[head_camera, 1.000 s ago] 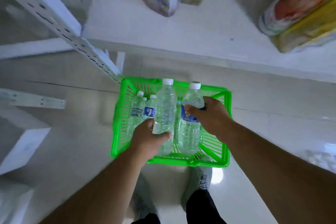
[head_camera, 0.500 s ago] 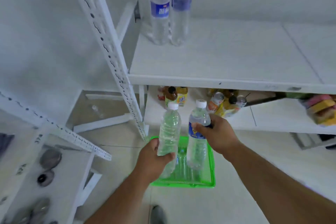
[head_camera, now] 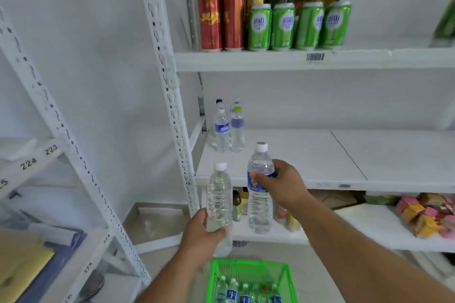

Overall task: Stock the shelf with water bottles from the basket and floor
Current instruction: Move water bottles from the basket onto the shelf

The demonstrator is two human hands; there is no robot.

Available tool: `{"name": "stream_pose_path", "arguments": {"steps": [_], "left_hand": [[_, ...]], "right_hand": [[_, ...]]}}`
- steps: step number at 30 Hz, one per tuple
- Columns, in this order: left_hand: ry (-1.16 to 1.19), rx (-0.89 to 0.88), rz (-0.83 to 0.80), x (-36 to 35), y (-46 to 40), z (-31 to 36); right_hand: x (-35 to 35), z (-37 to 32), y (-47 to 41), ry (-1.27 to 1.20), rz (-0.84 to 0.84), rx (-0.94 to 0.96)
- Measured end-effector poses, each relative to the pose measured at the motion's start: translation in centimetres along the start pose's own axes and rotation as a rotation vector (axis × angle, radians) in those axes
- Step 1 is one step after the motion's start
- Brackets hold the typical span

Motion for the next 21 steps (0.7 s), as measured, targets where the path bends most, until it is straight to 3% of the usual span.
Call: {"name": "stream_pose_path", "arguments": {"steps": [10,21], "left_hand": [[0.022,-0.073,0.049,0.2,-0.4,3.0],[0.063,-0.078,0.003,1.8,-13.9,4.0]], "right_hand": [[0.6,-2.8,-0.4,-0.028,0.009,0.052],[-2.5,-2.1,-12.1,0.023,0.041,-0.031]]}}
Point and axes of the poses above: each hand's wrist, its own y-axis away from the middle knuckle, its own x-axis out of the back of the hand, z = x × y, the point moved 5 cm from there along -y, towards the middle knuckle, and after that the axes turned 5 degrees about y, right-handed, at the moved point
